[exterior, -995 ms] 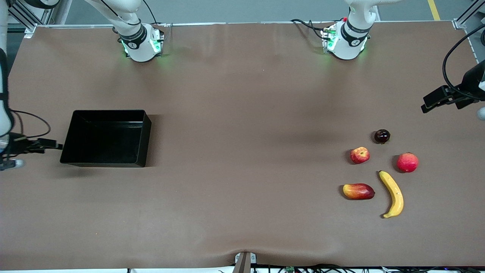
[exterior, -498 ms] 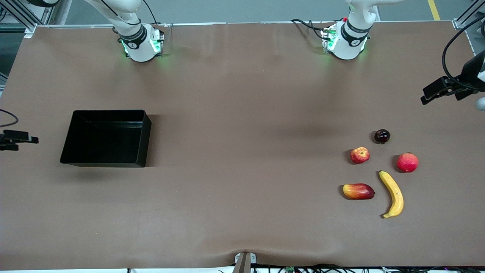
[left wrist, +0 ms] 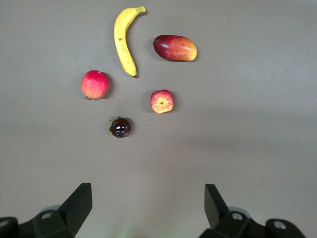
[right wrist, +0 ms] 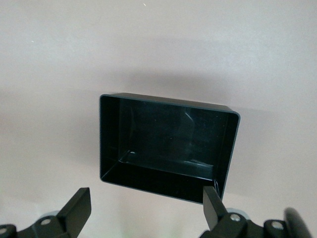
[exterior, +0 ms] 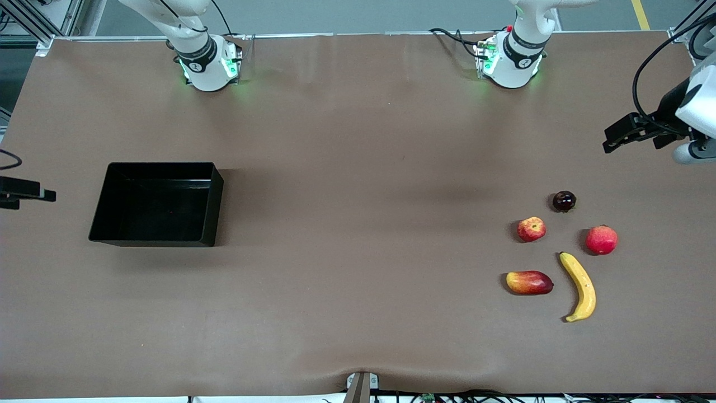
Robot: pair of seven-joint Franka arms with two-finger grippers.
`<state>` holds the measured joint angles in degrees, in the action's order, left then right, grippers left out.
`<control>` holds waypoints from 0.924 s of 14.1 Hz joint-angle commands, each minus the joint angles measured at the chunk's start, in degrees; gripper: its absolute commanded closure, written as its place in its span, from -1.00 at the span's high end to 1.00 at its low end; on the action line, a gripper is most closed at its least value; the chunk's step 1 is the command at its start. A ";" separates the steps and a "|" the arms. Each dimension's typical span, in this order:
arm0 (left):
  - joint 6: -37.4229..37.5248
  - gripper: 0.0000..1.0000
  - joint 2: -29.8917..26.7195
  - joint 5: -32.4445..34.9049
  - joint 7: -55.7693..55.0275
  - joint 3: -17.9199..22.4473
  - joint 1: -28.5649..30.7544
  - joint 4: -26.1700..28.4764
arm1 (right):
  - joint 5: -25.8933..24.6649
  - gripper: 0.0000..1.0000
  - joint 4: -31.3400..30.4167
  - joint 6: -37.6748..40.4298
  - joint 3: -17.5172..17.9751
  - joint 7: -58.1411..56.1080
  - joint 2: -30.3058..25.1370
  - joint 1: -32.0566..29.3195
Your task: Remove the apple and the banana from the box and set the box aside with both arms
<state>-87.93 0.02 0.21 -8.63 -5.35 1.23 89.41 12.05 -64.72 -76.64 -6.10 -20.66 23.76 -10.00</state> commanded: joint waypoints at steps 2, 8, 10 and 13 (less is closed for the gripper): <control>-0.04 1.00 -0.20 1.98 -0.52 -0.54 -0.18 0.25 | -7.55 1.00 -0.93 2.63 0.03 2.28 -4.51 5.07; 0.04 1.00 0.50 2.43 -1.04 -0.80 -0.27 -2.04 | -8.36 1.00 -13.37 -1.91 -0.14 8.70 -14.59 7.89; 0.22 1.00 0.50 2.52 -1.04 -0.80 -0.18 -2.39 | -10.11 1.00 -22.59 -8.84 0.12 9.05 -20.48 8.42; 1.01 1.00 0.50 2.52 -1.04 -0.80 -0.09 -2.48 | -10.20 1.00 -30.99 -14.41 0.04 9.14 -24.90 8.86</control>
<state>-88.02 0.10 1.42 -8.94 -5.91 1.17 88.35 3.20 -87.68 -87.71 -6.05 -12.77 4.37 -1.94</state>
